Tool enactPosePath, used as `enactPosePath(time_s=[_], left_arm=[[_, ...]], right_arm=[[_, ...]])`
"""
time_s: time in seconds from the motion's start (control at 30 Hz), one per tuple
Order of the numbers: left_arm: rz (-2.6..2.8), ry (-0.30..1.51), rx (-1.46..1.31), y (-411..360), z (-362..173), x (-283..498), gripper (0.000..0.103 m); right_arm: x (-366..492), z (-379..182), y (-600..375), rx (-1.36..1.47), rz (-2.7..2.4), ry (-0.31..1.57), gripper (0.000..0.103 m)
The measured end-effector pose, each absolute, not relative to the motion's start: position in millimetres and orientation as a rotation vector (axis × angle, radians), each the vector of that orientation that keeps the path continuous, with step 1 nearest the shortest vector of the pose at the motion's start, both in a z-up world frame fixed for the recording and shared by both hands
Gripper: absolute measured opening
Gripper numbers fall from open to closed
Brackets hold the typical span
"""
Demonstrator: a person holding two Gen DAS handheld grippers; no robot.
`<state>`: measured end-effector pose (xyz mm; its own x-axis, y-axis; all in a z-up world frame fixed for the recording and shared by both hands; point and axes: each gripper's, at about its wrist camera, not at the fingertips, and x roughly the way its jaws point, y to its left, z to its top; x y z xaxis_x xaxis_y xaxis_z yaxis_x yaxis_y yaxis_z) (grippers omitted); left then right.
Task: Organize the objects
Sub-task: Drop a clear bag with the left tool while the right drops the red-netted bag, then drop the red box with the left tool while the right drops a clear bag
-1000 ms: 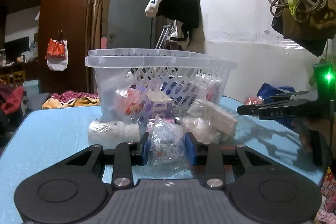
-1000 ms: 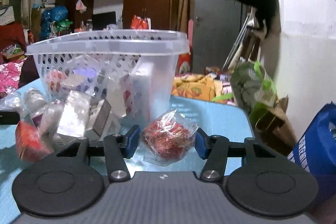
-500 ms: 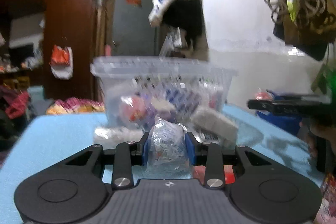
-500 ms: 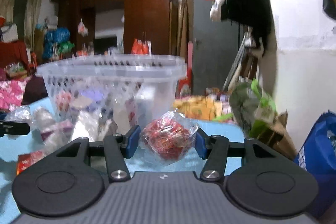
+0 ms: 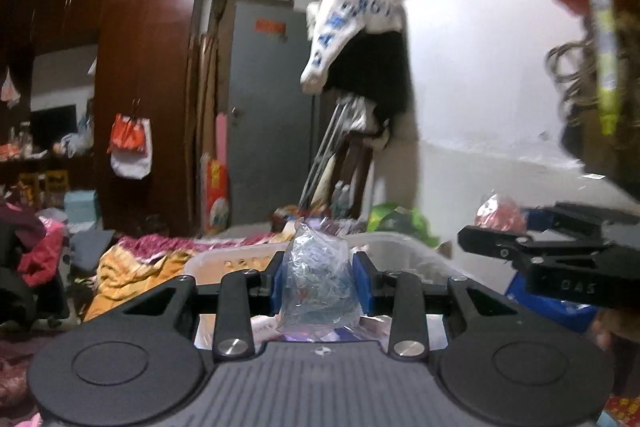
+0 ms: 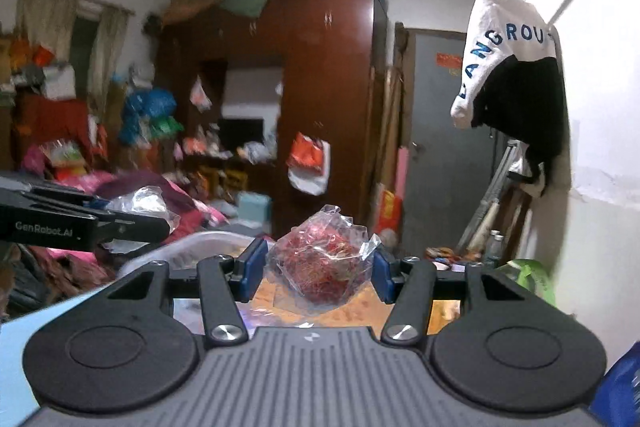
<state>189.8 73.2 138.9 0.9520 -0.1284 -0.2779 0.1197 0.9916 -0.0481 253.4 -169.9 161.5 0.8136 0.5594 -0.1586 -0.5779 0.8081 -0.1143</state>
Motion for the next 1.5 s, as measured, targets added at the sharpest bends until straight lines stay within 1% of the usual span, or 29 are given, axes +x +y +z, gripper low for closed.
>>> enactPosePath(time_s=[0.13, 0.3, 0.4, 0.43, 0.47, 0.5, 0.53, 0.57, 0.63, 0.73, 0.83, 0.97, 1.07, 1.1, 1.13, 1.17, 1.2, 1.23, 1.27, 1.33, 1.4, 1.43, 1.47, 1.5], left_arm=[[-0.047, 0.351, -0.048, 72.0, 130.4, 227.9, 0.039], [-0.059, 0.389, -0.079, 74.5, 117.6, 239.2, 0.039], [-0.07, 0.399, -0.079, 75.1, 112.7, 239.5, 0.039], [-0.085, 0.394, -0.086, 76.4, 110.3, 236.8, 0.044], [-0.101, 0.385, -0.096, 77.4, 109.7, 236.8, 0.05], [-0.116, 0.375, -0.111, 79.0, 108.9, 235.7, 0.074], [-0.134, 0.372, -0.132, 81.5, 108.2, 235.4, 0.096], [-0.147, 0.369, -0.151, 84.1, 107.6, 234.3, 0.101], [-0.16, 0.351, -0.17, 87.4, 107.6, 225.7, 0.103], [-0.136, 0.287, -0.153, 87.7, 107.3, 192.4, 0.103], [-0.163, 0.267, -0.128, 79.6, 88.2, 146.1, 0.103], [-0.317, 0.353, -0.041, 56.8, 35.8, 95.5, 0.103], [-0.37, 0.426, -0.051, 45.1, 4.5, 84.3, 0.103], [-0.366, 0.438, -0.05, 41.6, -1.9, 85.7, 0.103], [-0.353, 0.457, -0.035, 37.9, -5.6, 88.2, 0.103], [-0.338, 0.48, -0.008, 32.7, -8.6, 93.1, 0.103], [-0.325, 0.493, 0.007, 32.0, -10.7, 96.5, 0.101], [-0.322, 0.501, 0.005, 30.1, -11.3, 98.5, 0.099], [-0.33, 0.496, 0.0, 29.4, -11.5, 97.2, 0.099], [-0.333, 0.498, 0.0, 29.6, -11.9, 97.1, 0.099], [-0.321, 0.507, 0.002, 27.2, -12.2, 95.9, 0.099], [-0.321, 0.51, -0.002, 30.0, -14.0, 93.1, 0.099], [-0.319, 0.513, -0.001, 29.3, -13.8, 93.7, 0.099], [-0.316, 0.518, 0.005, 28.0, -13.5, 94.4, 0.099]], right_arm=[[289.3, 163.3, -158.2, -0.152, 0.618, 0.208, 0.057], [308.3, 151.7, -148.5, -0.166, 0.603, 0.277, 0.057], [304.5, 143.7, -155.0, -0.147, 0.603, 0.296, 0.058], [305.0, 142.6, -156.0, -0.136, 0.603, 0.305, 0.06], [303.8, 142.1, -156.6, -0.127, 0.598, 0.313, 0.065], [304.8, 141.6, -157.3, -0.121, 0.59, 0.323, 0.071], [305.5, 142.0, -157.4, -0.119, 0.587, 0.323, 0.089], [303.2, 142.0, -157.4, -0.121, 0.582, 0.312, 0.097], [293.4, 144.3, -157.8, -0.15, 0.539, 0.271, 0.103], [271.2, 149.0, -173.5, -0.116, 0.551, 0.207, 0.103], [237.5, 139.0, -193.3, -0.07, 0.586, 0.187, 0.103], [210.8, 95.8, -209.0, -0.071, 0.64, 0.258, 0.103], [211.7, 64.5, -206.0, -0.078, 0.708, 0.369, 0.103], [213.8, 60.2, -204.1, -0.066, 0.718, 0.372, 0.103], [216.8, 57.9, -200.3, -0.061, 0.727, 0.379, 0.097], [221.3, 57.3, -195.3, -0.063, 0.739, 0.395, 0.087], [224.9, 56.5, -189.6, -0.065, 0.744, 0.408, 0.083], [225.4, 55.2, -183.8, -0.08, 0.744, 0.415, 0.076], [223.9, 53.5, -178.4, -0.103, 0.746, 0.411, 0.068], [215.8, 46.4, -171.6, -0.132, 0.754, 0.404, 0.06], [211.2, 41.0, -165.9, -0.158, 0.77, 0.405, 0.058], [210.4, 38.4, -163.0, -0.181, 0.766, 0.402, 0.056], [208.4, 35.8, -160.1, -0.203, 0.757, 0.403, 0.05], [209.1, 33.6, -156.7, -0.22, 0.754, 0.409, 0.048]])
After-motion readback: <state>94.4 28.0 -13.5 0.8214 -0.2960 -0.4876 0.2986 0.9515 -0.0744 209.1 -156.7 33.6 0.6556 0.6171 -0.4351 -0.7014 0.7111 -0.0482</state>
